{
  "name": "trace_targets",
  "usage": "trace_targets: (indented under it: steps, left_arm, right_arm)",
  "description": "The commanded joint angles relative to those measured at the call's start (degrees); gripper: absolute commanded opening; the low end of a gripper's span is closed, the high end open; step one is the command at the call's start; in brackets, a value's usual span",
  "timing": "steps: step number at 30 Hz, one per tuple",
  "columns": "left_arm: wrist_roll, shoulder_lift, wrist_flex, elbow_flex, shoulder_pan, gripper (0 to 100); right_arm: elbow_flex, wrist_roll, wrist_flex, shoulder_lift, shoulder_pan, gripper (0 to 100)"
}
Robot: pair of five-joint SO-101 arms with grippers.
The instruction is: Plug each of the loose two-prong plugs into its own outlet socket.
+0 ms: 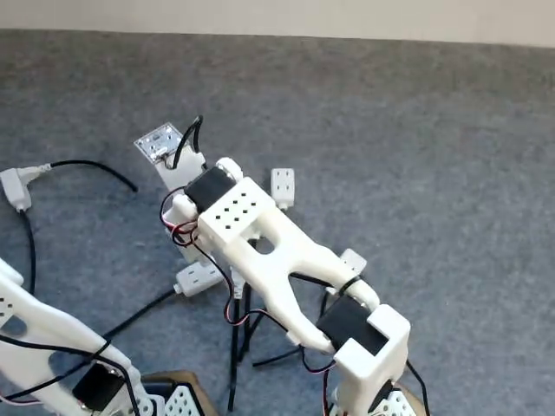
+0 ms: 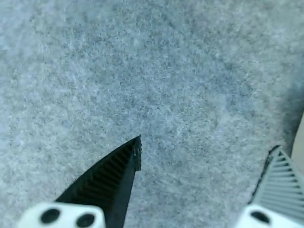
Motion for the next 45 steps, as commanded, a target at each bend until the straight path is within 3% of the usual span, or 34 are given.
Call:
trace_targets:
  steps: [1,16,28,32,39,45]
  left_arm:
    - [-0.4,-1.0,0.4,-2.4,-0.5,39]
    - [-0.4,-0.9,0.4,-2.4,-0.5,39]
    - [-0.5,-1.2,3.5,-2.5,1.7,39]
    - [-0.6,-1.2,8.9,-5.6,3.9,39]
    - [-3.7,-1.1,25.5,-23.1,8.7,39]
    - [-5.4,-5.5,25.8,-19.6,13.2,39]
  right_arm:
    - [1.5,0.8,-1.8,-0.7,-0.7,0.5]
    - [5.8,-0.7,-4.2,-0.7,0.3,0.5]
    - [25.4,-0.8,-19.7,-0.9,0.0,0.5]
    - [26.7,-0.7,-21.1,-1.1,0.0,0.7]
    - [22.6,3.6,-17.3,-1.4,-0.1,1.1]
    - [8.0,5.0,-7.0,-1.4,-0.1,9.9]
